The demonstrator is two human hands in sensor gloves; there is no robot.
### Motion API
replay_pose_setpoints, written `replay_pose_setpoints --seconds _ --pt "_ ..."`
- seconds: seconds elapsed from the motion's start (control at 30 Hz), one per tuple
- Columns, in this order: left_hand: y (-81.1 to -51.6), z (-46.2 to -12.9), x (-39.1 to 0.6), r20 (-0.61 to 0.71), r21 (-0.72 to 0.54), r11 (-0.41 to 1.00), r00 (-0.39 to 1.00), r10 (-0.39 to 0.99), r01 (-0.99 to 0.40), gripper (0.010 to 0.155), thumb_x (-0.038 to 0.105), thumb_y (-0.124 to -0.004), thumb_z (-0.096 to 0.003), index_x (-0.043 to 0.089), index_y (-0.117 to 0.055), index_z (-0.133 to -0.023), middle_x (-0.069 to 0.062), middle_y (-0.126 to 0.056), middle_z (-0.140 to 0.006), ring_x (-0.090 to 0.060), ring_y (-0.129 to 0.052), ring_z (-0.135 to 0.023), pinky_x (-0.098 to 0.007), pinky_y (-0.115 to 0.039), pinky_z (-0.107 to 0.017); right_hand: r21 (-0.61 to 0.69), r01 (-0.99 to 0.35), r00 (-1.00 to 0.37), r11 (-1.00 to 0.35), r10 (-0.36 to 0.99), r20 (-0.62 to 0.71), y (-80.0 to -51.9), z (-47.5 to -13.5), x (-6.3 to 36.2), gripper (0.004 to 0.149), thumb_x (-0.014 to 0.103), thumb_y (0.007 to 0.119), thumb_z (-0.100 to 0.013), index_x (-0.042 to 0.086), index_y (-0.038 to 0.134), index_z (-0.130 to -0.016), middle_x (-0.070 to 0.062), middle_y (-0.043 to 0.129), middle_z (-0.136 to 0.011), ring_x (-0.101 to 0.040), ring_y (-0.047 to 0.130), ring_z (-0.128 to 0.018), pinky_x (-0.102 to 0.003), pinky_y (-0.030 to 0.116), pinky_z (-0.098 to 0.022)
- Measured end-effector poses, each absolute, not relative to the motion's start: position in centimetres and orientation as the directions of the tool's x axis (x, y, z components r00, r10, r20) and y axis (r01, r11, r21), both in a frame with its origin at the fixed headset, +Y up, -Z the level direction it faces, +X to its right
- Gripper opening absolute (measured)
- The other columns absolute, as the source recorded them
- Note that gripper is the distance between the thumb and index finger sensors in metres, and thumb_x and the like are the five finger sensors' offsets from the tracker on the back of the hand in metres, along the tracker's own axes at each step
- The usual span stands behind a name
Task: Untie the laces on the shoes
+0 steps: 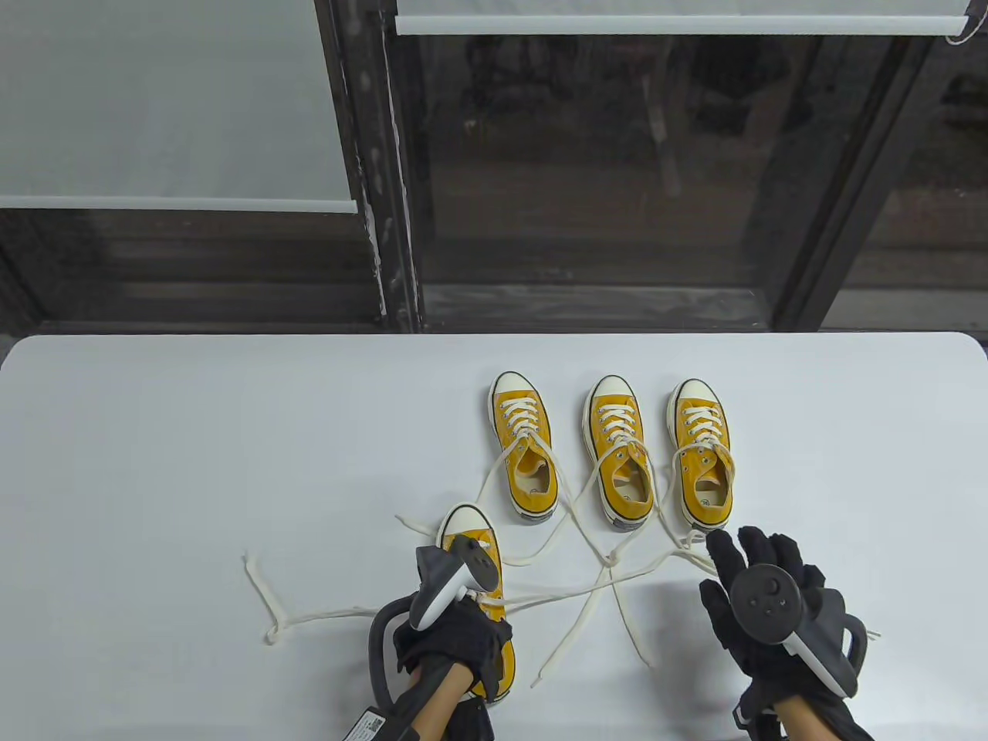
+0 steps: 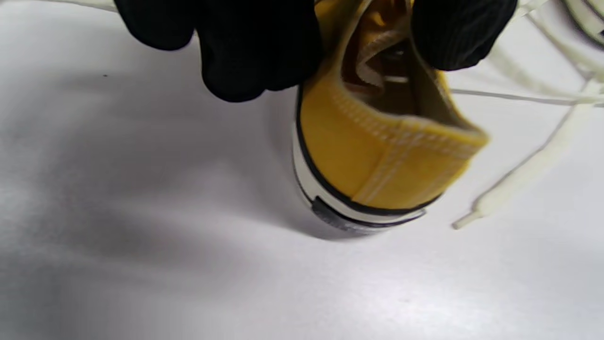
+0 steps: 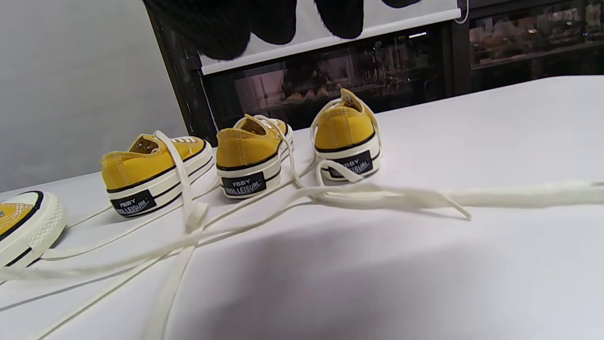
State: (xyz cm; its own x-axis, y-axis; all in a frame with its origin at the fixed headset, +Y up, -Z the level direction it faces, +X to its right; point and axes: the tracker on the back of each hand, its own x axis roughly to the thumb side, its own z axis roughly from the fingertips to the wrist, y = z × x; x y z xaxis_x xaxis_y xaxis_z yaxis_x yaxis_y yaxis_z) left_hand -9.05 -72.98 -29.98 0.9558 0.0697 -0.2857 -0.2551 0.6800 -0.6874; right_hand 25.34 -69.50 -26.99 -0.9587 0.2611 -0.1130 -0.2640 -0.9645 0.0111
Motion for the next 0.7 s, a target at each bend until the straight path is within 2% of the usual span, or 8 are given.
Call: replay_pose_setpoints --seconds 0.13,0.23,0.37,0.47,0.63,0.7 --pt "-73.3 -30.1 -9.5 -0.296 -0.695 0.659 0.95 0.101 -0.287 0.098 0.061 -0.072 -0.0559 0.003 -0.021 -0.117 -0.006 -0.077 -0.094 -0.026 -0.085 -0.085 -0.062 -0.059 -0.074 -0.013 -0.271 -0.957 -0.962 0.271 -0.101 -69.3 -27.1 25.0 0.061 0.047 0.063 -0.065 0.031 0.038 -0.119 -0.012 0.031 -0.122 -0.047 0.025 -0.111 -0.07 0.029 -0.074" --pt "-73.6 -30.3 -10.5 -0.341 -0.708 0.6 0.925 0.17 -0.372 0.098 0.059 -0.073 -0.0547 0.003 -0.022 -0.117 -0.005 -0.076 -0.093 -0.026 -0.084 -0.084 -0.062 -0.059 -0.074 -0.001 -0.255 -0.962 -0.967 0.254 -0.096 -69.5 -27.0 24.8 0.062 0.047 0.063 -0.065 0.031 0.038 -0.119 -0.013 0.032 -0.122 -0.047 0.025 -0.11 -0.07 0.03 -0.073" --pt "-74.1 -30.5 -11.8 -0.402 -0.712 0.52 0.882 0.248 -0.471 0.092 0.049 -0.079 -0.0563 0.005 -0.025 -0.117 -0.005 -0.078 -0.092 -0.026 -0.085 -0.083 -0.062 -0.058 -0.074 0.001 -0.263 -0.96 -0.965 0.262 -0.1 -69.6 -27.0 24.8 0.062 0.047 0.062 -0.065 0.031 0.037 -0.119 -0.013 0.031 -0.122 -0.047 0.025 -0.111 -0.07 0.03 -0.074" --pt "-74.8 -30.5 -11.7 -0.402 -0.736 0.501 0.889 0.218 -0.456 0.088 0.047 -0.078 -0.0582 0.004 -0.027 -0.117 -0.005 -0.08 -0.09 -0.026 -0.087 -0.081 -0.062 -0.059 -0.073 0.009 -0.263 -0.96 -0.965 0.26 -0.106 -69.7 -27.1 24.8 0.062 0.047 0.062 -0.065 0.032 0.037 -0.119 -0.013 0.031 -0.122 -0.047 0.026 -0.11 -0.07 0.031 -0.074" --pt "-75.3 -30.4 -10.7 -0.362 -0.749 0.551 0.924 0.123 -0.367 0.084 0.049 -0.073 -0.0616 0.003 -0.029 -0.115 -0.002 -0.082 -0.085 -0.023 -0.09 -0.074 -0.06 -0.064 -0.07 0.026 -0.262 -0.96 -0.965 0.258 -0.111 -70.0 -27.3 24.8 0.062 0.047 0.062 -0.065 0.032 0.036 -0.119 -0.013 0.031 -0.122 -0.047 0.025 -0.11 -0.07 0.031 -0.074" --pt "-75.3 -30.4 -10.5 -0.346 -0.742 0.585 0.934 0.087 -0.329 0.077 0.046 -0.073 -0.0622 0.002 -0.036 -0.114 -0.001 -0.085 -0.081 -0.021 -0.093 -0.069 -0.058 -0.067 -0.067 0.024 -0.262 -0.959 -0.965 0.257 -0.117 -70.1 -27.3 24.8 0.062 0.047 0.062 -0.065 0.032 0.036 -0.119 -0.013 0.031 -0.122 -0.047 0.026 -0.11 -0.07 0.031 -0.074"
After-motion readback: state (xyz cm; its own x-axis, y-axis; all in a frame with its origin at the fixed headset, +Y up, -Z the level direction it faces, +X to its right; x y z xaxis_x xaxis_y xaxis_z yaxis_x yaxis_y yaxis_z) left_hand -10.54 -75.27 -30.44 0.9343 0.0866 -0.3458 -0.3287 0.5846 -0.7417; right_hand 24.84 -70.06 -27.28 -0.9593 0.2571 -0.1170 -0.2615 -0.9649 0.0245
